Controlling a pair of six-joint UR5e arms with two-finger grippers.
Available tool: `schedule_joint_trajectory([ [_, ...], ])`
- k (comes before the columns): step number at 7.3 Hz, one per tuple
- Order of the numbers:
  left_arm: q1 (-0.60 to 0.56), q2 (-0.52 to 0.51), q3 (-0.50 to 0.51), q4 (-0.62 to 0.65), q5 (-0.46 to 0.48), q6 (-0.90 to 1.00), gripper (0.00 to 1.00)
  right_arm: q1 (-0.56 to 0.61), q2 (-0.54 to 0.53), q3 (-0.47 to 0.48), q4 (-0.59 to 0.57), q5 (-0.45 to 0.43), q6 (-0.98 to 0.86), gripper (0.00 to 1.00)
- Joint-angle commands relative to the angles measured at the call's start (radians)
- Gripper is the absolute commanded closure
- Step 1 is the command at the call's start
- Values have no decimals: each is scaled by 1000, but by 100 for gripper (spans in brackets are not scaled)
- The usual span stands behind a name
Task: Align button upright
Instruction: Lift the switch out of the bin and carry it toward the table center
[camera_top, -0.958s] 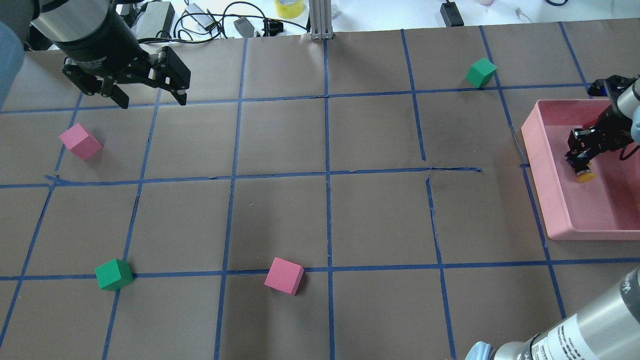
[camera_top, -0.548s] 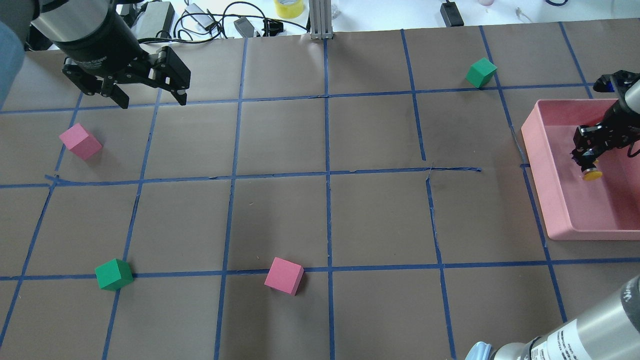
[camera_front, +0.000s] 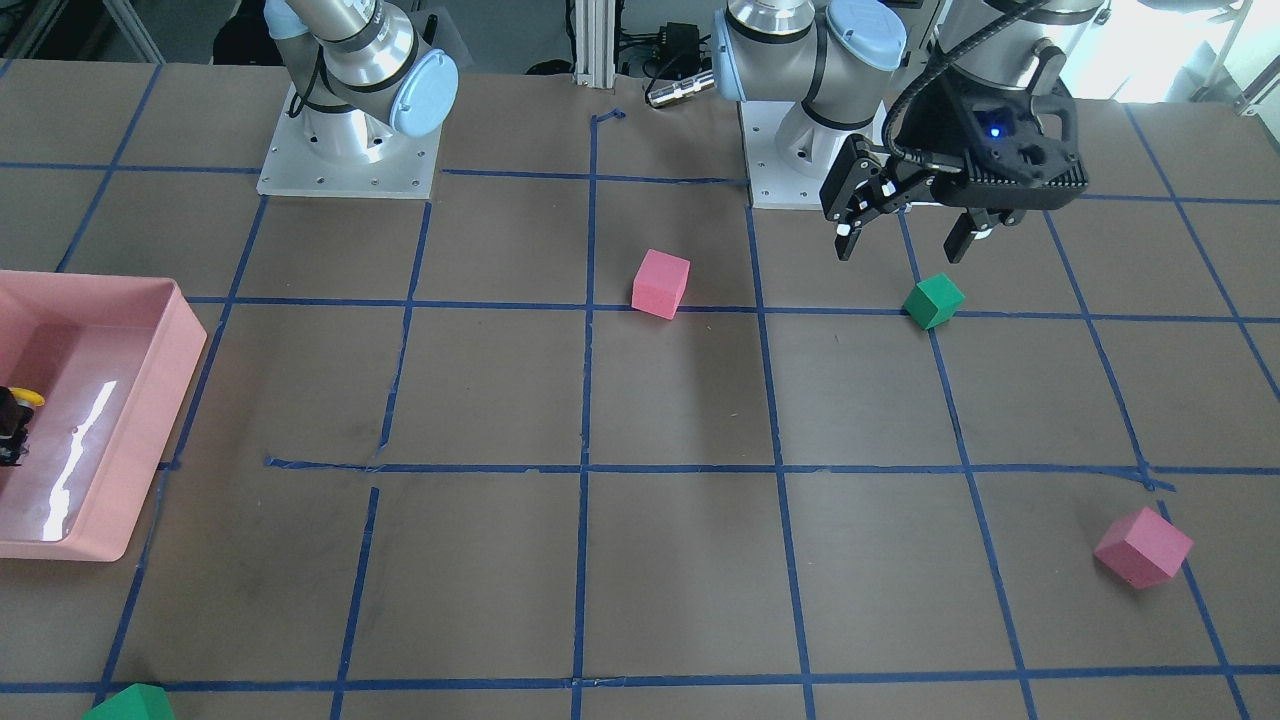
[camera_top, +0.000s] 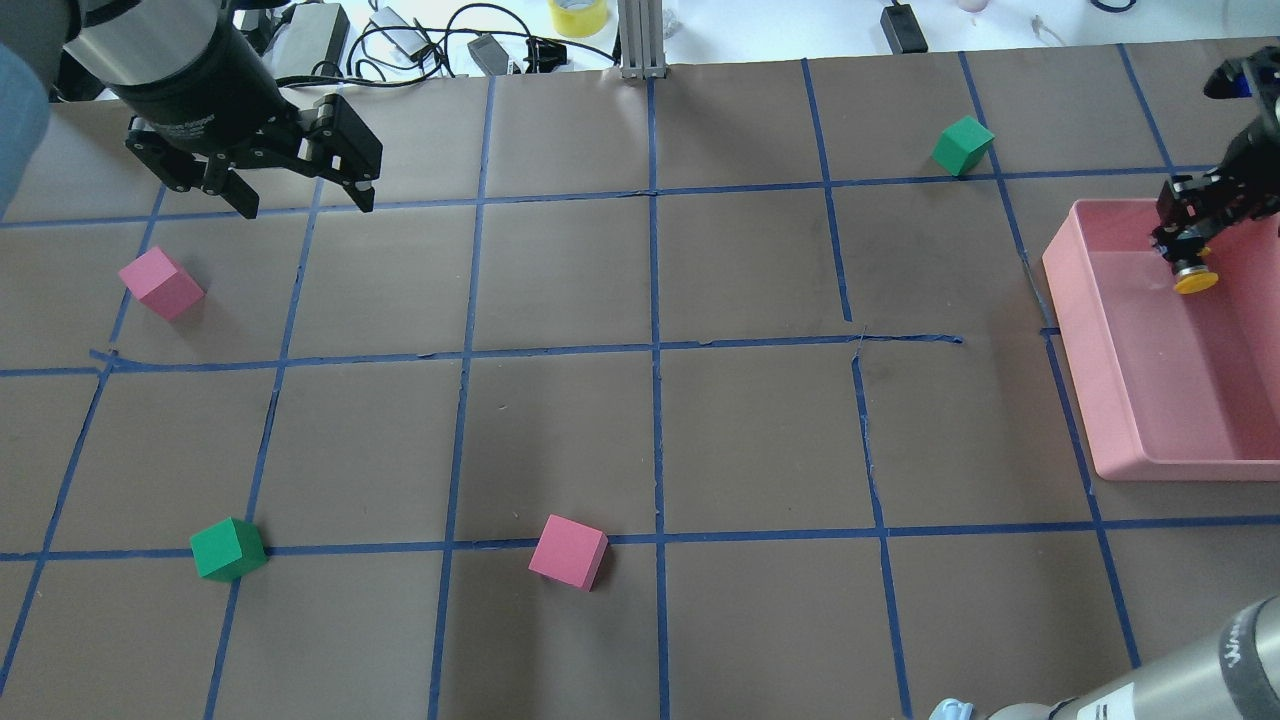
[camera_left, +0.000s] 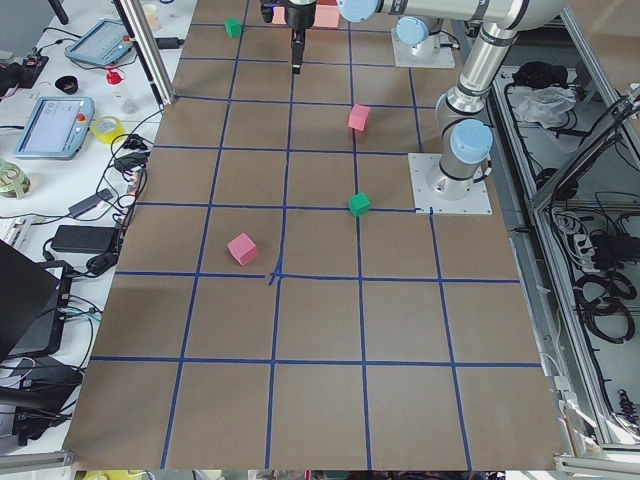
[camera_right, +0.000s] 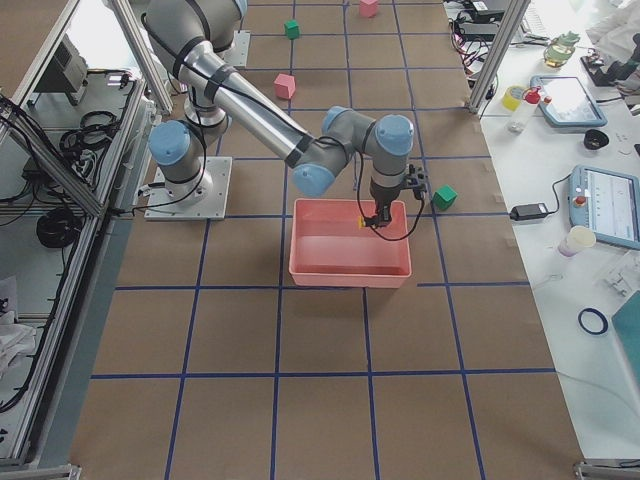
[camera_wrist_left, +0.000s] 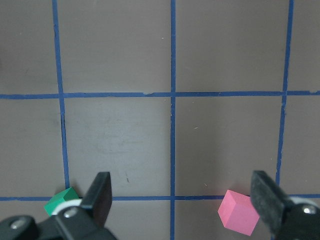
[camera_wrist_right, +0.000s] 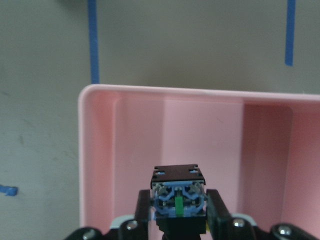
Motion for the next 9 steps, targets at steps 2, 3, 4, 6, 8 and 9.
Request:
schedule_joint_trajectory([
  [2, 0, 0, 0, 1, 0, 0, 0, 286, -55, -48, 102, -5, 257, 100],
  [3, 0, 0, 0, 1, 0, 0, 0, 395, -58, -48, 113, -7, 385, 100],
  [4, 0, 2, 0, 0, 1, 0, 0, 490, -55, -46, 112, 4, 521, 100],
  [6, 2, 0, 0, 1, 0, 0, 0, 649, -18, -48, 58, 10, 759, 100],
  [8, 2, 0, 1, 1, 0, 0, 0, 762, 66, -54, -56, 15, 883, 100],
  [9, 2, 0, 1, 1, -2, 0, 0, 790, 103, -57, -110, 19, 892, 100],
])
